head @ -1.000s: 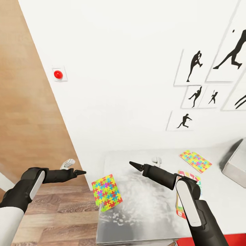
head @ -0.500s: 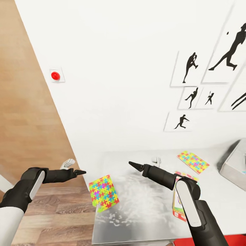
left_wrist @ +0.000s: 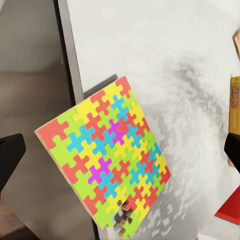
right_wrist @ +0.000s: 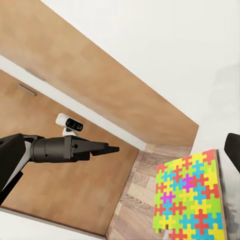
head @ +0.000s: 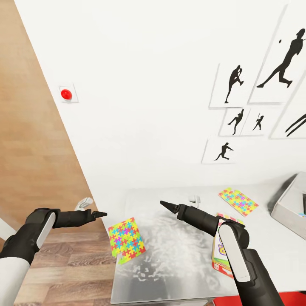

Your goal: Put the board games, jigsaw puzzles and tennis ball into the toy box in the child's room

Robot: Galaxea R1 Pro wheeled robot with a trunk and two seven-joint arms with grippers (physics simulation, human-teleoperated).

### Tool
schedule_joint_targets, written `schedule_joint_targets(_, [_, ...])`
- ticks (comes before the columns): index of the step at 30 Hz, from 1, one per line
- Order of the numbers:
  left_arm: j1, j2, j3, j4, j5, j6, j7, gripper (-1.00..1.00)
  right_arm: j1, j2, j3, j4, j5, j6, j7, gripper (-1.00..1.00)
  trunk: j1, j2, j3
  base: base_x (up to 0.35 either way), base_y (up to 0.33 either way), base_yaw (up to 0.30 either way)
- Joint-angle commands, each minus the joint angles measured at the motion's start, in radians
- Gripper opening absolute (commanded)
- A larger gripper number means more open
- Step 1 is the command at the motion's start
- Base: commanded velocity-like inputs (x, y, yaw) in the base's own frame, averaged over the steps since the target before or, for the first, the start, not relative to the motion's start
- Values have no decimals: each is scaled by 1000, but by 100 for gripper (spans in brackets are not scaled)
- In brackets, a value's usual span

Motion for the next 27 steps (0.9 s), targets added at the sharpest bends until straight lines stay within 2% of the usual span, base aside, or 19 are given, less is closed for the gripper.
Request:
schedule_joint_targets(1, [-1,0,1,0,-2,4,-4,100,-1,1,-1,0,1,5,3,100,1,-2,-2,0,0,0])
schedule_joint_targets(3, [-1,0,2,0,-2,5,-4,100,0,1,0,0,1,5,3,100,1,-2,-2,0,0,0])
schedule_joint_targets(27, [-3,0,2,1,-1,8,-3,100,0,1,0,0,2,5,4,100,93,-170,-77,0,0,0])
